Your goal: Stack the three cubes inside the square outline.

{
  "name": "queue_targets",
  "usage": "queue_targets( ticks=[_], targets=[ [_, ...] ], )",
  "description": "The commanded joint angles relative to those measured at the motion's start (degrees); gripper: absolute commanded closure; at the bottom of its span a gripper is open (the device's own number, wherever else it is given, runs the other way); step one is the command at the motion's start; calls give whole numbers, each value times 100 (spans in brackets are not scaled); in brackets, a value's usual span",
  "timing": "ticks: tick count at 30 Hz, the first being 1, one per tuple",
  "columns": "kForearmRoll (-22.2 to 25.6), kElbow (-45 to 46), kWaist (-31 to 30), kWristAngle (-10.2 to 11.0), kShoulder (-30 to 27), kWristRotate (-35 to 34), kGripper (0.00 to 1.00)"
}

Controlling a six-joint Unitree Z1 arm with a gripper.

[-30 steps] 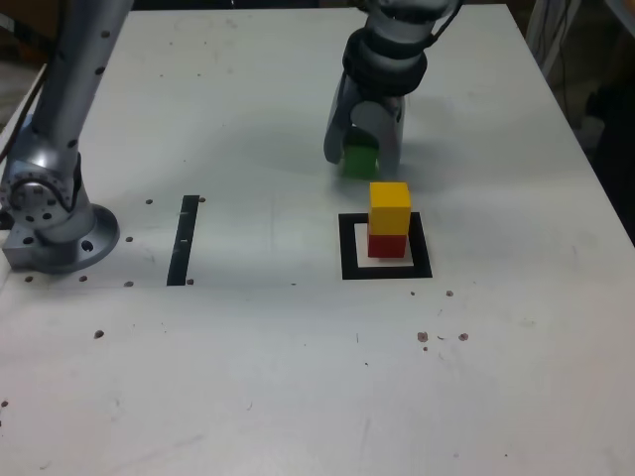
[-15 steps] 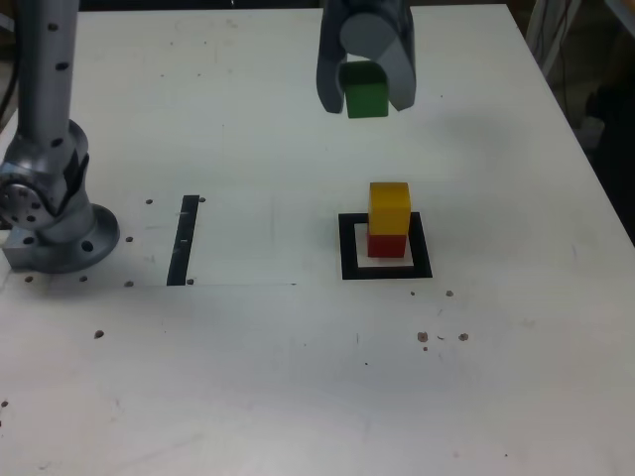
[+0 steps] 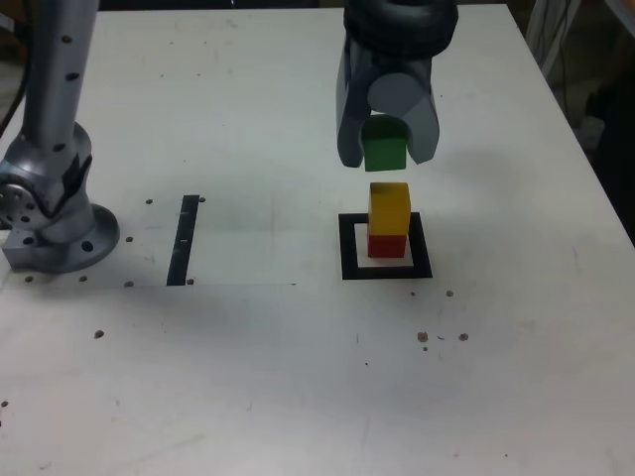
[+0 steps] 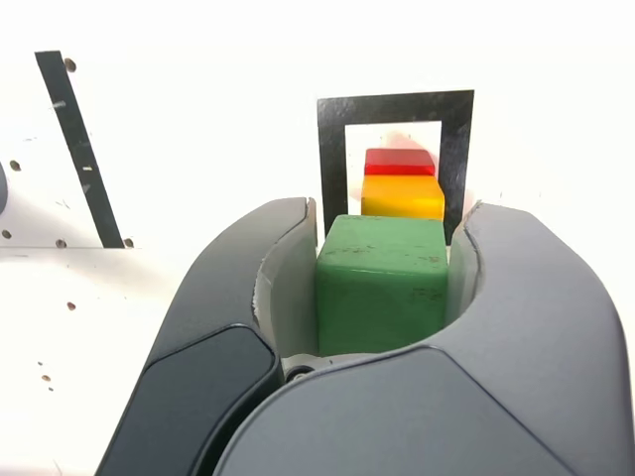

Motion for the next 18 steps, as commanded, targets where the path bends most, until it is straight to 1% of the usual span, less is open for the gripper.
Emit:
queue_targets(
  ticks=[1, 4, 10, 18],
  targets=[
    [2, -30, -5, -52, 95, -1, 83],
    [-22, -40, -5, -112, 180, -1, 83],
    [-57, -19, -23, -131, 235, -6, 83],
    [-285, 193, -31, -270, 299, -7, 83]
  ],
)
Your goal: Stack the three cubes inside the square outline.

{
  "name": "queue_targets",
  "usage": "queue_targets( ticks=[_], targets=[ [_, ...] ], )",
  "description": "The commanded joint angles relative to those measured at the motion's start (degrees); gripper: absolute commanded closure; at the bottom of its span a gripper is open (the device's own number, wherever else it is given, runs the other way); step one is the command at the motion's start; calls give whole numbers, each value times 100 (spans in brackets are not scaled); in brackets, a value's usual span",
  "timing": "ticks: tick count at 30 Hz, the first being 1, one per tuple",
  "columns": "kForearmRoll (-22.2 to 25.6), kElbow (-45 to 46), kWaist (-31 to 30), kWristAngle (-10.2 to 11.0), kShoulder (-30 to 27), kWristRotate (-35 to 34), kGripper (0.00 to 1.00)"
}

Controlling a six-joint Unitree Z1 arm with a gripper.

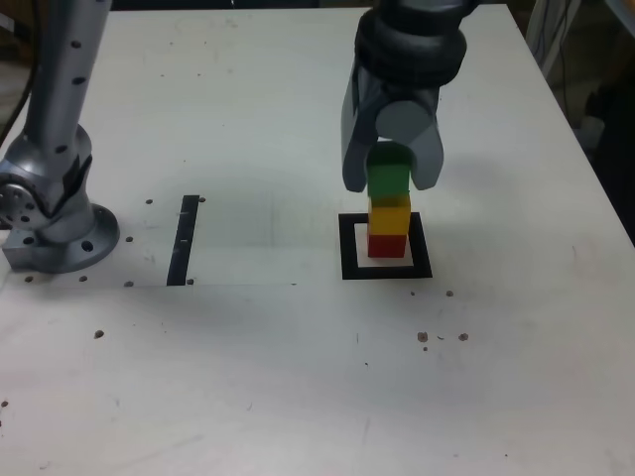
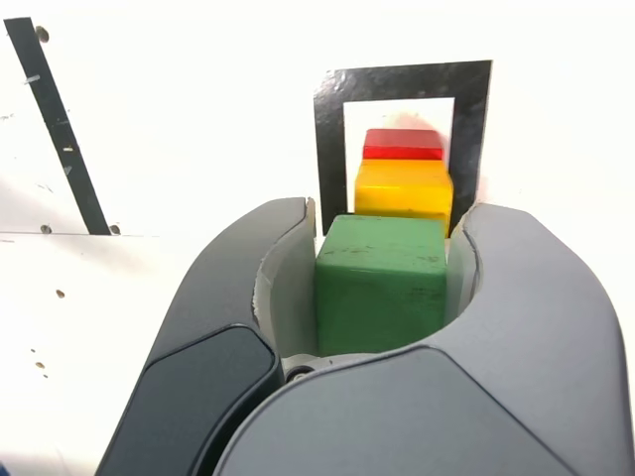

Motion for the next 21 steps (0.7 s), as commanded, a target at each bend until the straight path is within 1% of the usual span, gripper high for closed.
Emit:
queue_targets(
  ticks=[1, 9, 16, 19, 21],
  targets=[
    [-83, 34, -8, -28, 47, -4, 83],
    [-156, 74, -7, 51, 86, 20, 82],
    [-154, 103, 10, 150, 99, 87, 75],
    [-147, 103, 11, 147, 102, 98, 74],
    [-146, 99, 11, 134, 115, 109, 71]
  ],
)
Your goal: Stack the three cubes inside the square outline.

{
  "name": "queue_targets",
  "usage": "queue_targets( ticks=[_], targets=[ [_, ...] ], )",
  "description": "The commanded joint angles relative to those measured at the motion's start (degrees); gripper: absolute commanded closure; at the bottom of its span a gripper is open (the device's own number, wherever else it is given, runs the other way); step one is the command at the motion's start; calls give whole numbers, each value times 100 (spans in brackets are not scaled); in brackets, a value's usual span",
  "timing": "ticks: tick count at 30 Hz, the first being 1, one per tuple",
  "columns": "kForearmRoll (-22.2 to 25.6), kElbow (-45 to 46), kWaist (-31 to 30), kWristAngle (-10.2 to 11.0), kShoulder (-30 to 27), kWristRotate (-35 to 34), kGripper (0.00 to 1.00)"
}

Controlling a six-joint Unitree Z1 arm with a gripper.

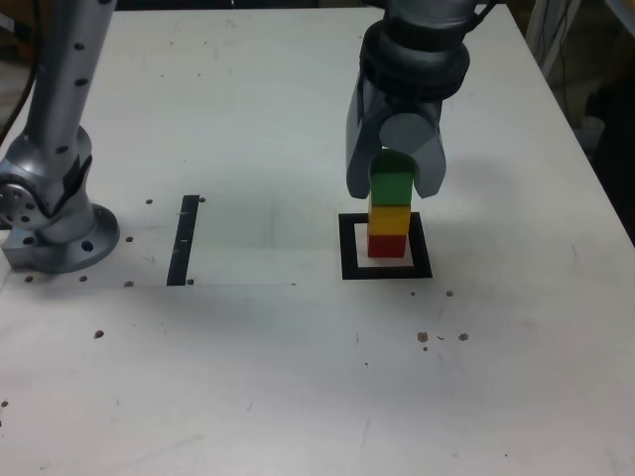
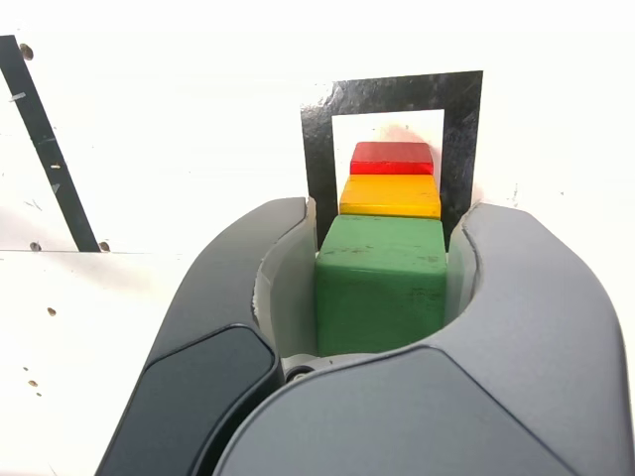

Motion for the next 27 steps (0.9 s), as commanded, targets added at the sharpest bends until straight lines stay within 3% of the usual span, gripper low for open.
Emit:
queue_targets(
  ticks=[1, 9, 14, 21, 27],
  targets=[
    [13, -5, 8, -11, 49, 23, 69],
    [18, 6, 42, -27, 105, 93, 34],
    [24, 38, 76, -2, 92, 114, 18],
    [125, 44, 70, -15, -202, 73, 8],
    [391, 94, -31, -38, -1210, 111, 6]
  ],
)
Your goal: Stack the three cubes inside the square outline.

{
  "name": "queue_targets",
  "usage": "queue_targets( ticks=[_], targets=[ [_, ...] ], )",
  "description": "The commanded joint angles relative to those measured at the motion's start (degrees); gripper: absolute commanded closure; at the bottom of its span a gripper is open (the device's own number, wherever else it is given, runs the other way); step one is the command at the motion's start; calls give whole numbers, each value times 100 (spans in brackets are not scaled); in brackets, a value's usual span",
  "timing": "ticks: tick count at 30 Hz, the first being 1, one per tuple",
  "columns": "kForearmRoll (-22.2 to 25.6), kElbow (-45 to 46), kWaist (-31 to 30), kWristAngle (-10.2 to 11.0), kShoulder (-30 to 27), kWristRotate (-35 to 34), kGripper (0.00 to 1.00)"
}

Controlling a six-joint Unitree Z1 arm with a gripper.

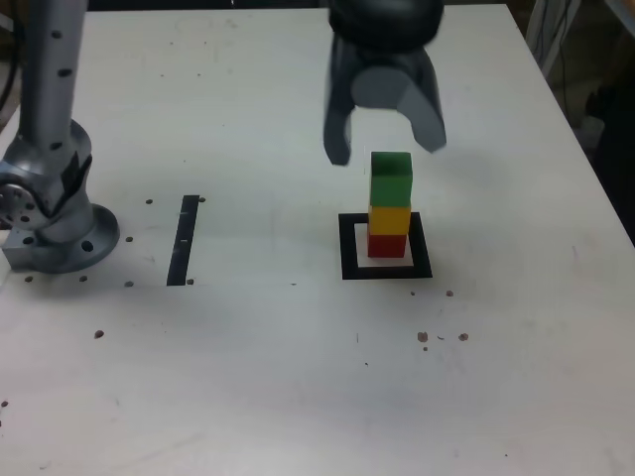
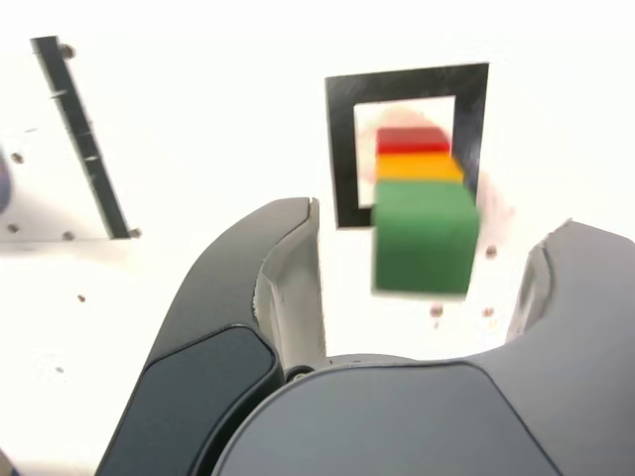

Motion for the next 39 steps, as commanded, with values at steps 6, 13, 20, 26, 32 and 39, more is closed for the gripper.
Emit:
queue_targets(
  ticks=[6, 13, 20, 26, 32, 39],
  targets=[
    [84, 902, 150, -19, -1392, 201, 5],
    [-95, 1864, 219, 45, -1738, 445, 4],
    [-1174, 3799, 219, -49, -2088, 442, 4],
    [-2335, 5271, 219, -370, -2219, 380, 4],
    [-2777, 5881, 219, -382, -2324, 369, 4],
    [-2722, 6022, 219, -287, -2339, 374, 4]
  ],
)
